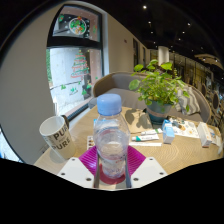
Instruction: Pour water
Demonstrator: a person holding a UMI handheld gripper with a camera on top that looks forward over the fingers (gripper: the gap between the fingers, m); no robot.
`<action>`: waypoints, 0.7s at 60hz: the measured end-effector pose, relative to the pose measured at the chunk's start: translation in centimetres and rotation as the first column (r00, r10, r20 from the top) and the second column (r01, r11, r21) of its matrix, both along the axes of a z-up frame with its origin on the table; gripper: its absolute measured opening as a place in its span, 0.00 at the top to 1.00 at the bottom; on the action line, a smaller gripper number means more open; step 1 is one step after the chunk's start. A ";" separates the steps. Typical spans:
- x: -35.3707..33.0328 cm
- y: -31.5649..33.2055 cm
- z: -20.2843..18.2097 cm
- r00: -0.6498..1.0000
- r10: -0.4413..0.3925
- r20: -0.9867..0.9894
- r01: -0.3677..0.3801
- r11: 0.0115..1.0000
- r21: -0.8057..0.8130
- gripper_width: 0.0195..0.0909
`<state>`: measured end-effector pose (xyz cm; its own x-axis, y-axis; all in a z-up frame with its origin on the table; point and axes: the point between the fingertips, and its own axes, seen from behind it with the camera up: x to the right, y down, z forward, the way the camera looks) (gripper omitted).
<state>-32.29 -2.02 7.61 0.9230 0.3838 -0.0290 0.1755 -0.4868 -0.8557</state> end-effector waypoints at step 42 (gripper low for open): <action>3.8 -10.8 7.0 0.975 -0.193 0.113 0.207 0.969 -0.132 0.07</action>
